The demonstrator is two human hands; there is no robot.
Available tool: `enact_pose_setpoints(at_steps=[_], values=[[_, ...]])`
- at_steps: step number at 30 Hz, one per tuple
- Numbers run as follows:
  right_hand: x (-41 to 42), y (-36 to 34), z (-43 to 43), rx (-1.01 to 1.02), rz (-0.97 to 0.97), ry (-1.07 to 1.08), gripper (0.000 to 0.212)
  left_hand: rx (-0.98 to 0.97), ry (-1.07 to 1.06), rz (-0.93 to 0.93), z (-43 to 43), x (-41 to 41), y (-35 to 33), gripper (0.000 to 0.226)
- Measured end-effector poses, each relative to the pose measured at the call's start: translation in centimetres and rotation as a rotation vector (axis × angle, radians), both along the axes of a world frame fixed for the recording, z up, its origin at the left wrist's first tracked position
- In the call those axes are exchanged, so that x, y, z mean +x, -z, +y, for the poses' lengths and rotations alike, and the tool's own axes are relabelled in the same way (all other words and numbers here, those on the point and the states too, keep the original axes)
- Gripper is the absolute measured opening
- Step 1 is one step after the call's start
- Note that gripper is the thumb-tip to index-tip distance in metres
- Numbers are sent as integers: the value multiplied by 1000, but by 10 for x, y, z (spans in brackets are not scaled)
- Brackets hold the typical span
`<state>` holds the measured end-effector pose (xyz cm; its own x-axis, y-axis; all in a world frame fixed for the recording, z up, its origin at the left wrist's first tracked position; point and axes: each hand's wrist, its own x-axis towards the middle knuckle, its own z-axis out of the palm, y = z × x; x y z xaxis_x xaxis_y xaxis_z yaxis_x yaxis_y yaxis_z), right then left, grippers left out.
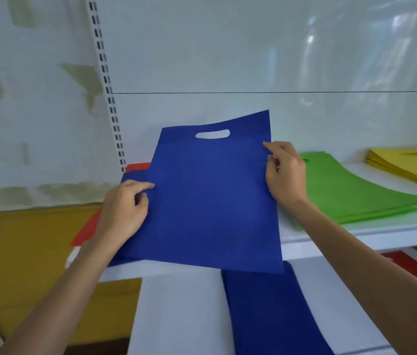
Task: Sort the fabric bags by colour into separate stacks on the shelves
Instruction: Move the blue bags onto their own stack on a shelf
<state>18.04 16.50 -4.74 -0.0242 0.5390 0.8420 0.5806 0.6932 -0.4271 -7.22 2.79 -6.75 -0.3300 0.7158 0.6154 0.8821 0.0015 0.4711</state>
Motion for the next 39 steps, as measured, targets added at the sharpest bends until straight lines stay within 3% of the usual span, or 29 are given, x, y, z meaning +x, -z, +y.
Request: enact_pose_setpoints(at_steps=[7, 12, 15, 21, 28, 33, 39], values=[[131, 19, -46, -149, 26, 158, 35, 142, 214, -77, -7, 118, 9, 28], [240, 70, -90, -337, 39, 300, 27, 169, 414, -156, -18, 216, 54, 23], [297, 112, -117, -434, 21, 386, 20, 82, 487, -200, -26, 267, 100, 23], [382, 196, -163, -716, 9, 523, 19, -314, 548, -317, -57, 350, 208, 25], [396, 262, -189, -956, -99, 461, 30, -562, 491, -301, -82, 364, 276, 31], [362, 287, -171, -990, -157, 354, 43, -615, 435, -262, -69, 339, 305, 36], [305, 313, -106, -985, -221, 272, 37, -650, 304, -256, -45, 295, 332, 41]])
